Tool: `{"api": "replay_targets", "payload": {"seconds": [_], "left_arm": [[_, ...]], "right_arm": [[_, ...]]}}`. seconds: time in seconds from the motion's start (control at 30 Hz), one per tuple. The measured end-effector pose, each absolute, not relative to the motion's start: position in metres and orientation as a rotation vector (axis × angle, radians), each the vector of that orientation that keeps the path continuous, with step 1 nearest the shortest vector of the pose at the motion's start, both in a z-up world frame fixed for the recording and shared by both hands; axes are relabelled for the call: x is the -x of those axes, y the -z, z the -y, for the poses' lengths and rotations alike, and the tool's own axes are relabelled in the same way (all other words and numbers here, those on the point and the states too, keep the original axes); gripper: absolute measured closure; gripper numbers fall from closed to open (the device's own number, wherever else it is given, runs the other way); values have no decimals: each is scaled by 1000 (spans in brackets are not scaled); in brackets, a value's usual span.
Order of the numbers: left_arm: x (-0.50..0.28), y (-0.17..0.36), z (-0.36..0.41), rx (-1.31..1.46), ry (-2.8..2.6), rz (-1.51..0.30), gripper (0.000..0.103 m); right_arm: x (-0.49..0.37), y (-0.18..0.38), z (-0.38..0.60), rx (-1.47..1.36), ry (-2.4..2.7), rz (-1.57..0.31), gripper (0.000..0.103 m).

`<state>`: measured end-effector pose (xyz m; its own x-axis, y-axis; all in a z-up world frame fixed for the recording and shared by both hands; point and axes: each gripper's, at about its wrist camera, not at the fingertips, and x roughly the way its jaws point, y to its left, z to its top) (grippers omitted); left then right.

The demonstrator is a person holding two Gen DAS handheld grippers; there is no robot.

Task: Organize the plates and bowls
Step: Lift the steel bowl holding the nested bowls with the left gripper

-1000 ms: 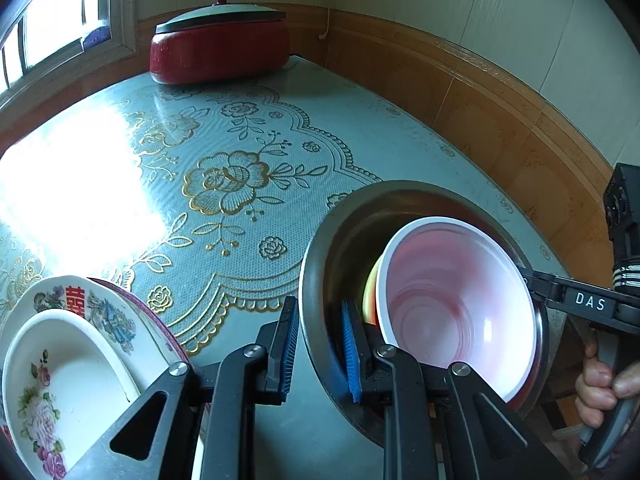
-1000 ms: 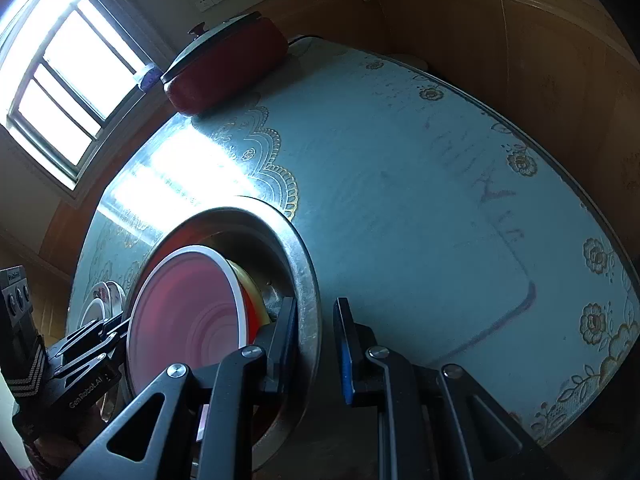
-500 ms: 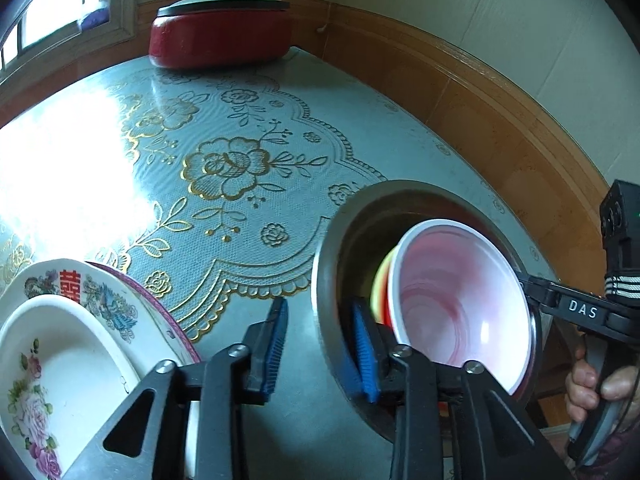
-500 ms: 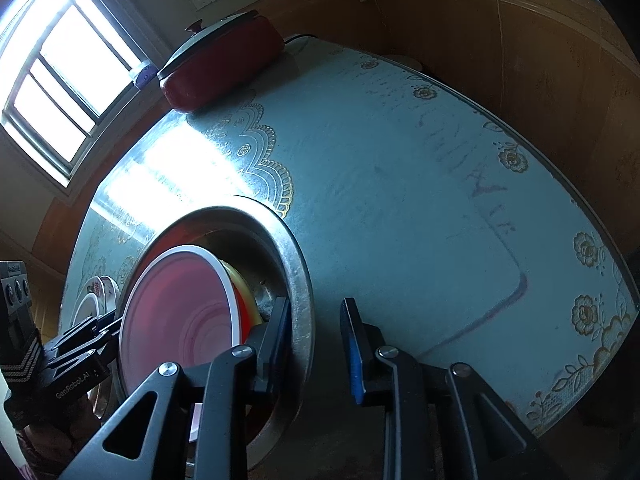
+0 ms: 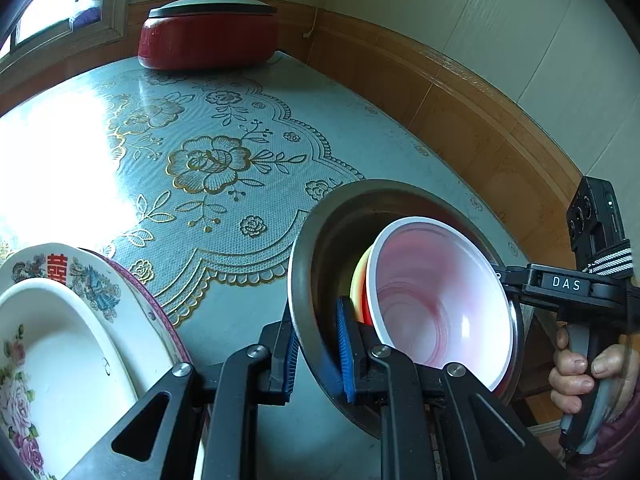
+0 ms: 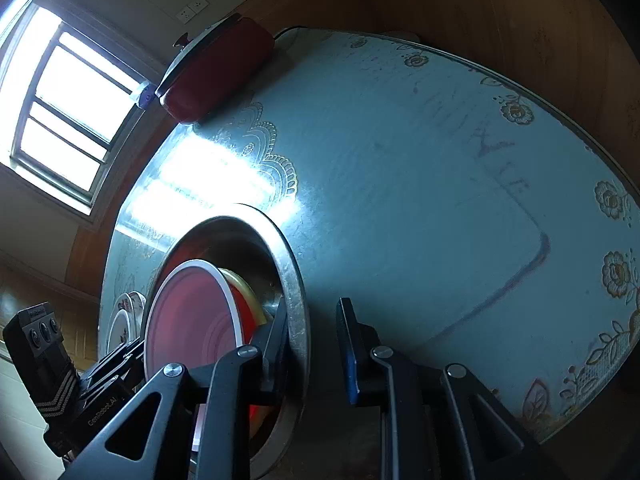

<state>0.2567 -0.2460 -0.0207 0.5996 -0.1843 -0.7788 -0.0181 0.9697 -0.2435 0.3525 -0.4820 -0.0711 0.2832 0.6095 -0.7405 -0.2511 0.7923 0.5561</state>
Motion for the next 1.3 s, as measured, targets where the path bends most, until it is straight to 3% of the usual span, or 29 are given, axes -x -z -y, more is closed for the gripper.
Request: {"api": "replay_targets", "payload": {"seconds": [0.13,0.23,0.47,0.67,0.87,1.3], "left_arm": [[-250,18,242,255,105,-935,86],[-244,18,240,278,122,-937,86],[-237,18,238,272,145,-933,86],[-239,19,236,268,164,-930,86],[-237,17,238,243,175,-921,86],[-224,10,251,254,116,-902,88]], "right_arm": [[-346,70,478,-364,-593,-1133,84],[-339,66,473,-357,-590,-1114,95],[-330,70,475,-417,-577,-1121,94],[-325,78,485,-518,-528,-1122,82],[-312,76,484,-555,-488,-1074,94],[-320,81,493,-564,-575,-1107,96]]}}
